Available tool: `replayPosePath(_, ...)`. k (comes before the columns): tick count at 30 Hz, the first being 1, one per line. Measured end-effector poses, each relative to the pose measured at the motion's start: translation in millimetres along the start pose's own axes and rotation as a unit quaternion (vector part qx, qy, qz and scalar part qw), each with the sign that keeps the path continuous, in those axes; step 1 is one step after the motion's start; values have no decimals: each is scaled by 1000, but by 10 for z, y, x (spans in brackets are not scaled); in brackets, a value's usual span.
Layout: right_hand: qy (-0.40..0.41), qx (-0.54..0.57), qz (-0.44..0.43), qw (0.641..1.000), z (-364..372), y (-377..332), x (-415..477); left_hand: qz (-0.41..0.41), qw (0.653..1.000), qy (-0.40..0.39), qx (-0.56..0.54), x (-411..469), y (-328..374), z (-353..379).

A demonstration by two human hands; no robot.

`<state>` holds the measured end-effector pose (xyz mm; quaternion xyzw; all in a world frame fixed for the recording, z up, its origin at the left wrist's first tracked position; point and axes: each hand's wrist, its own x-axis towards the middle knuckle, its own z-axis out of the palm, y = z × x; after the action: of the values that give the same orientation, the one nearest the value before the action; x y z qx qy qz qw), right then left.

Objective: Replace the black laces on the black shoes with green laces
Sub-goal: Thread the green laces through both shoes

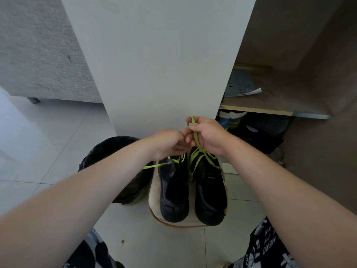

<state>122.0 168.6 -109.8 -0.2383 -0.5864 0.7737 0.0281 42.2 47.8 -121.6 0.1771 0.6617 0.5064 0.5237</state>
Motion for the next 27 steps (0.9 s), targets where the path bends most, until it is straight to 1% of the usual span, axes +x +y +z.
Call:
replayPosePath(1, 9, 29, 1, 1000, 15, -1, 6, 5, 997, -39, -73, -11, -12, -16)
replayPosePath(2, 17, 52, 3, 998, 25, 2, 16, 4, 990, -68, -121, -26, -10, -27)
replayPosePath(4, 36, 64, 10, 997, 35, -4, 28, -13, 982, -118, -146, -73, 33, -49)
replayPosePath(6, 65, 32, 8, 997, 40, -20, 18, -38, 984, -147, -90, -146, 84, -86)
replayPosePath(9, 125, -6, 22, 992, 2, -46, 3, -64, 985, -146, 67, -236, 135, -224)
replayPosePath(10, 143, -38, 31, 989, -24, -37, 2, -66, 984, -140, 89, -254, 147, -287)
replayPosePath(12, 174, -161, 52, 970, -96, -7, -9, -66, 983, -136, 100, -308, 184, -413)
replayPosePath(13, 183, -232, 62, 953, -126, 8, -9, -61, 984, -131, 108, -346, 208, -478)
replayPosePath(14, 188, -322, 68, 925, -161, 25, -4, -57, 983, -124, 121, -386, 230, -541)
replayPosePath(16, 185, -504, 71, 841, -211, 48, -7, -57, 979, -86, 177, -450, 243, -649)
replayPosePath(17, 187, -554, 80, 807, -209, 46, -26, -58, 974, -60, 212, -467, 233, -694)
replayPosePath(18, 181, -589, 97, 782, -187, 41, -65, -56, 969, -37, 240, -477, 216, -723)
replayPosePath(19, 176, -615, 104, 761, -178, 55, -82, -49, 963, -18, 264, -490, 198, -734)
replayPosePath(20, 171, -639, 93, 744, -157, 63, -97, -36, 957, -3, 288, -494, 182, -730)
replayPosePath(21, 160, -647, 53, 744, -118, 71, -108, -17, 951, 4, 310, -497, 167, -709)
replayPosePath(22, 135, -633, -2, 763, -50, 83, -122, 5, 945, 7, 327, -491, 161, -664)
replayPosePath(23, 96, -583, -52, 805, 49, 83, -141, 28, 941, 9, 338, -485, 161, -607)
replayPosePath(24, 49, -504, -79, 859, 158, 63, -169, 49, 937, 12, 345, -469, 164, -544)
replayPosePath(25, 0, -415, -76, 907, 239, 45, -176, 67, 934, 19, 350, -456, 172, -488)
replayPosePath(26, -41, -341, -62, 937, 314, 28, -203, 81, 931, 28, 354, -436, 183, -446)
replayPosePath(27, -59, -301, -44, 951, 350, 44, -205, 89, 930, 36, 355, -420, 193, -427)
